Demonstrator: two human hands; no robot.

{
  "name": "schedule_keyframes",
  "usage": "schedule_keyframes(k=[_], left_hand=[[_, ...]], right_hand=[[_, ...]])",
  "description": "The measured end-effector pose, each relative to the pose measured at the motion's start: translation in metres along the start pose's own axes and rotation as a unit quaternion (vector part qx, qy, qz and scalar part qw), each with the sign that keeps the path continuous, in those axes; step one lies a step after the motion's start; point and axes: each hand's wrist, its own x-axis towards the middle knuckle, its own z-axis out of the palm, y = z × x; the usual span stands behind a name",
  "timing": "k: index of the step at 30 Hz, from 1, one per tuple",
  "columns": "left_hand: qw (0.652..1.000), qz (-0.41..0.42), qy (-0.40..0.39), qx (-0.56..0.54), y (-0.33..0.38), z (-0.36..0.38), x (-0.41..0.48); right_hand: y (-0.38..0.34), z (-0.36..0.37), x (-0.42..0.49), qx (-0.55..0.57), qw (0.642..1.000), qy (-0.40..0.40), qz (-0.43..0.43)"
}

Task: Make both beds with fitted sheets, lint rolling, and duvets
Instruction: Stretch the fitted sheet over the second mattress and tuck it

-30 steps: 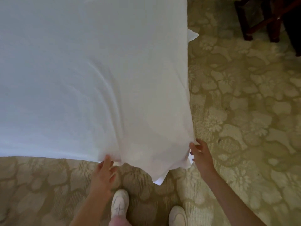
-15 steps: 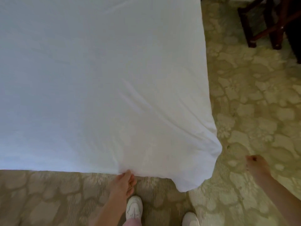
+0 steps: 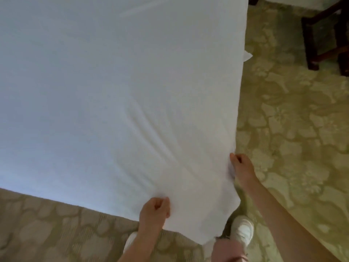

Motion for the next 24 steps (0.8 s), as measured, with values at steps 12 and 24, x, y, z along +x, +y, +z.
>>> schedule_keyframes(k=[12,24], left_hand=[[0.936,0.163,0.299,0.087,0.048,0.112,-0.045],[0.873,0.445,0.101,0.173,0.096,0.115,-0.014]], right_hand=[[-0.003,-0.045,0.027,-0.075,0.982,-0.134,-0.113],[-0.044,-0.043,0.08,-0.033,0.989,-0.133,-0.048]])
